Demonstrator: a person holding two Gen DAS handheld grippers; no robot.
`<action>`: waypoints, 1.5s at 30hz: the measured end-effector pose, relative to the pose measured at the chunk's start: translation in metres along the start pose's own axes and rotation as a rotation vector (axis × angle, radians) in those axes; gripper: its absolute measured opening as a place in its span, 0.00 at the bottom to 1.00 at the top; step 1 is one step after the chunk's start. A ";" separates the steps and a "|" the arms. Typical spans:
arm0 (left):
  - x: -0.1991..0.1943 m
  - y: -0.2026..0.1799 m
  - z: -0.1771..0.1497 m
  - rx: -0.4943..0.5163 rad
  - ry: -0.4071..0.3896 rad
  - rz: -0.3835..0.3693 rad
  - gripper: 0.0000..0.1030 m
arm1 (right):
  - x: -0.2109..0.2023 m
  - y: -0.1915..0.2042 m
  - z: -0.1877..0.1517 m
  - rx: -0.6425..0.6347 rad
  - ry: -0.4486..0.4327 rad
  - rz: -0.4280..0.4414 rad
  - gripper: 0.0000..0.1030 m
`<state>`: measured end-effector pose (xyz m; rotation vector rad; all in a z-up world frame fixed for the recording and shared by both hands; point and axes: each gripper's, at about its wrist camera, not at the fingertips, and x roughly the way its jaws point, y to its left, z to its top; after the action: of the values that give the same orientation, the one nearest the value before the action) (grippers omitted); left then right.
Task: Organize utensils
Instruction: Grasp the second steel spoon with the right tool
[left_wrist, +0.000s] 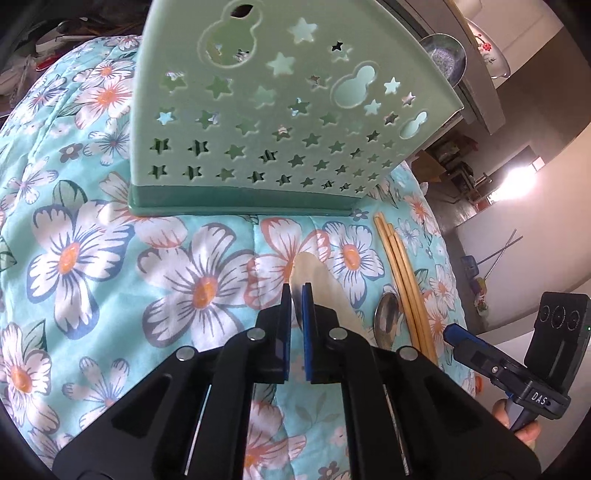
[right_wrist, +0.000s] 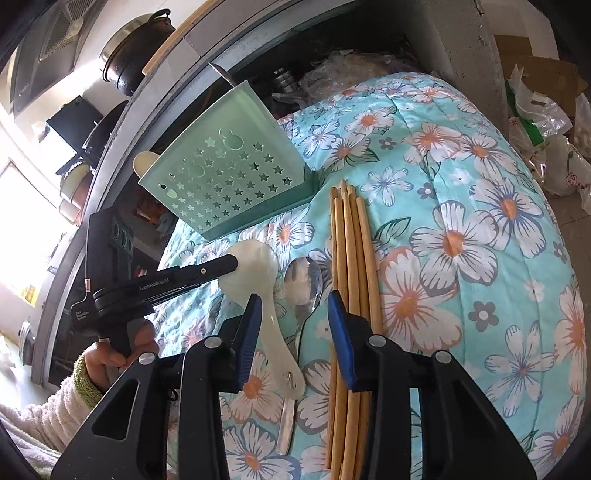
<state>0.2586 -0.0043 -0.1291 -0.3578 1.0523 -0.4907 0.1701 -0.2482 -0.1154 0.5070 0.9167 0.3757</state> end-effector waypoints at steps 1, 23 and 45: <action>-0.004 0.003 -0.001 -0.006 -0.002 0.002 0.04 | 0.003 0.001 0.001 -0.004 0.008 -0.003 0.34; -0.044 0.046 -0.022 -0.064 -0.044 0.072 0.04 | 0.074 0.025 0.031 -0.260 0.175 -0.151 0.22; -0.113 0.009 -0.011 0.022 -0.222 0.054 0.01 | 0.014 0.048 0.030 -0.258 0.040 -0.157 0.02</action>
<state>0.2049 0.0641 -0.0550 -0.3546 0.8385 -0.4040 0.1985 -0.2098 -0.0823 0.1907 0.9241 0.3562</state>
